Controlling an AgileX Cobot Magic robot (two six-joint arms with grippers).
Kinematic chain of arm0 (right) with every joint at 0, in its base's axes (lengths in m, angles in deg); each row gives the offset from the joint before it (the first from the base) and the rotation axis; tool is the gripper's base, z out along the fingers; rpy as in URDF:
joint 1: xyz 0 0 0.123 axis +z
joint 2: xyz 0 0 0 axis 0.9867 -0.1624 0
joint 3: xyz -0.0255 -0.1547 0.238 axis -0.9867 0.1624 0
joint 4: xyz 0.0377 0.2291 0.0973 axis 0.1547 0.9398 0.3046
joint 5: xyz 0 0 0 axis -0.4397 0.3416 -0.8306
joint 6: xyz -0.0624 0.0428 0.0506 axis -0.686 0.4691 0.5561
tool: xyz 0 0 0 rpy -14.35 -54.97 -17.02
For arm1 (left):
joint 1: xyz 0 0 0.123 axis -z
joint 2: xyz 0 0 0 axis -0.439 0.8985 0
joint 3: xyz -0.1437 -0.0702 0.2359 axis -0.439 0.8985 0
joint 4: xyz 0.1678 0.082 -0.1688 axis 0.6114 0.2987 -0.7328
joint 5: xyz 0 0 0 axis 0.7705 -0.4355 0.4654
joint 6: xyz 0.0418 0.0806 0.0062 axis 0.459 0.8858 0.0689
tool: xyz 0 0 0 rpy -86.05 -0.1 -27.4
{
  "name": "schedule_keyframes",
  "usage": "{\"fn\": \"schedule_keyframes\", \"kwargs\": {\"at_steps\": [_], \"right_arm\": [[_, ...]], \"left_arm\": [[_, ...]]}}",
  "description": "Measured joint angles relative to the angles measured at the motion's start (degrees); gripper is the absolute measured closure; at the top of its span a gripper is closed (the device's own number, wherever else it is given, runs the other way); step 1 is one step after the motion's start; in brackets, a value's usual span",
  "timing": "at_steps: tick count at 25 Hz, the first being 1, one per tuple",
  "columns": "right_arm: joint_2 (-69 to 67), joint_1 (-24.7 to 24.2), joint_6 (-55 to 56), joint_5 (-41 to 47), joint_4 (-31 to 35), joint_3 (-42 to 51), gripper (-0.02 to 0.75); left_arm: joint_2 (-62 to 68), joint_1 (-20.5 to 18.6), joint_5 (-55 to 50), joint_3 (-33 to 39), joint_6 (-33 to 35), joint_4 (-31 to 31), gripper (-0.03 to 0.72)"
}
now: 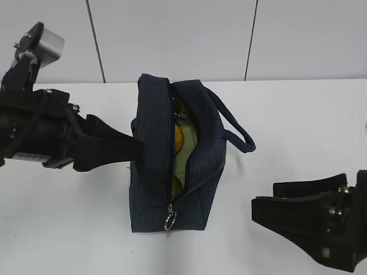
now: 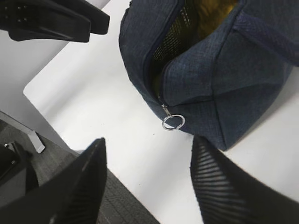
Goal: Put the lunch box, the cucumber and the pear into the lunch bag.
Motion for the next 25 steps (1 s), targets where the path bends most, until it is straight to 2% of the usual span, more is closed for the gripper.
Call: {"fn": "schedule_keyframes", "kwargs": {"at_steps": [6,10,16,22,25], "right_arm": [[-9.41,0.00,-7.45,-0.21,2.32,0.21,0.290],[-17.56,0.00,-11.82,2.35,2.32,0.08,0.290],[-27.70,0.00,-16.63,9.10,2.56,-2.92,0.298],[-31.58,0.00,-19.81,9.92,2.69,-4.78,0.298],[-32.29,0.00,-20.85,10.04,2.76,-6.10,0.299]], "left_arm": [[0.00,3.96,5.19,-0.05,0.11,-2.55,0.372],[0.83,4.03,8.63,-0.05,0.12,-3.08,0.372],[5.56,4.03,8.52,-0.10,0.17,-3.78,0.372],[6.13,4.03,8.91,-1.06,0.17,-4.24,0.374],[6.87,4.03,9.28,-1.25,0.17,-4.68,0.412]]}}
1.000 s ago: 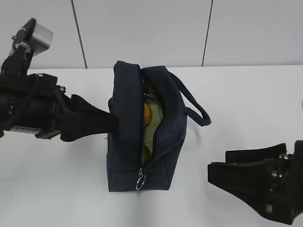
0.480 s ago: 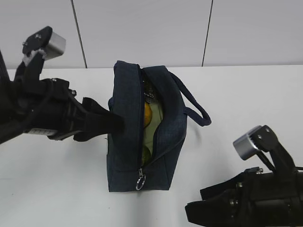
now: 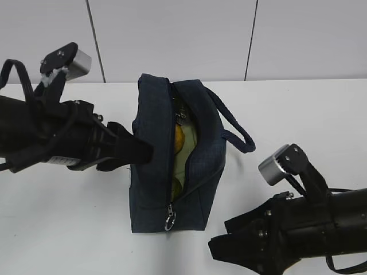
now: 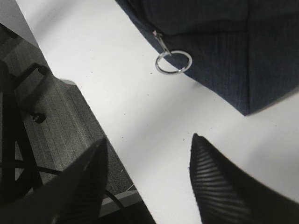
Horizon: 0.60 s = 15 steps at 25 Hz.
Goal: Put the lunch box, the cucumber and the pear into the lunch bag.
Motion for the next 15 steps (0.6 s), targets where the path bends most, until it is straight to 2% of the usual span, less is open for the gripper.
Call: {"fn": "schedule_keyframes", "kwargs": {"at_steps": [9,15], "right_arm": [[-1.56,0.00,-4.01,0.28,0.00,-2.09,0.300],[-3.32,0.00,-7.68,1.37,0.00,-3.44,0.300]], "left_arm": [[2.05,0.00,-0.27,-0.02,0.00,-1.63,0.582],[2.05,0.00,-0.39,-0.02,0.00,-3.09,0.646]]}}
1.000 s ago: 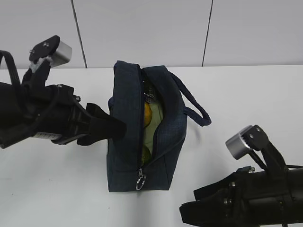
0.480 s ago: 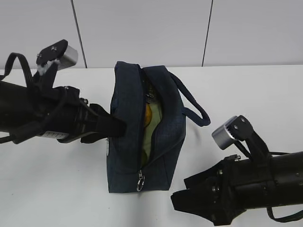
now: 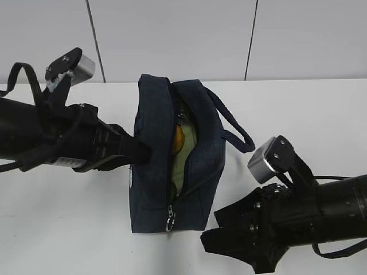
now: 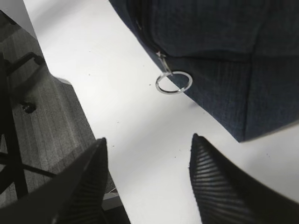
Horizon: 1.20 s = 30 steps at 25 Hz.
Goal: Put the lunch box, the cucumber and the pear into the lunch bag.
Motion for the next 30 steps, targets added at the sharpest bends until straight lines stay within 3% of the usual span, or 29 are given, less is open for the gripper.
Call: {"fn": "schedule_keyframes", "kwargs": {"at_steps": [4,18,30], "right_arm": [[-2.72,0.00,-2.48,3.21,0.00,-1.37,0.300],[-13.46,0.00,-10.37,5.77,0.00,-8.85,0.299],[-18.01,0.11,-10.71,6.69,0.00,-12.88,0.220]], "left_arm": [[0.00,0.00,-0.95,0.00,0.00,-2.52,0.699],[0.03,0.00,-4.98,0.00,0.20,-5.08,0.703],[0.03,0.00,-5.23,0.00,0.24,-5.25,0.703]]}}
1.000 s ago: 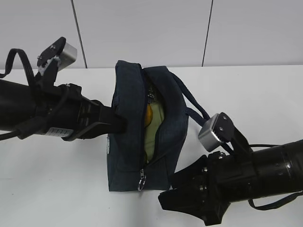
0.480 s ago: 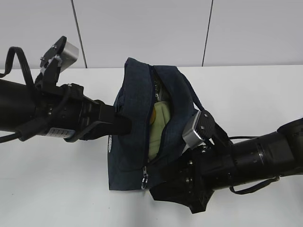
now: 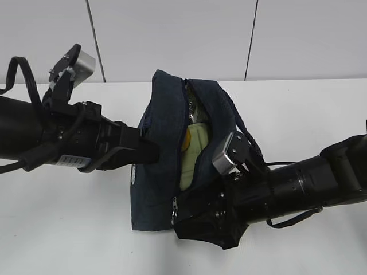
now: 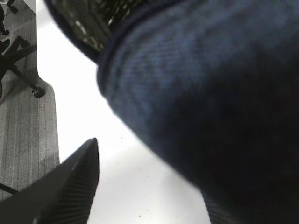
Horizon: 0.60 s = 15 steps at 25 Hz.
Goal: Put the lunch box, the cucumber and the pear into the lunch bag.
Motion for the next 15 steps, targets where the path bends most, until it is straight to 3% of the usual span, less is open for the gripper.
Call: {"fn": "schedule_keyframes", "kwargs": {"at_steps": [15], "right_arm": [[-1.59,1.10,0.34,-3.03,-0.37,-2.93,0.207]], "left_arm": [[0.00,0.00,-3.63,0.00,1.30,-2.53,0.703]]}}
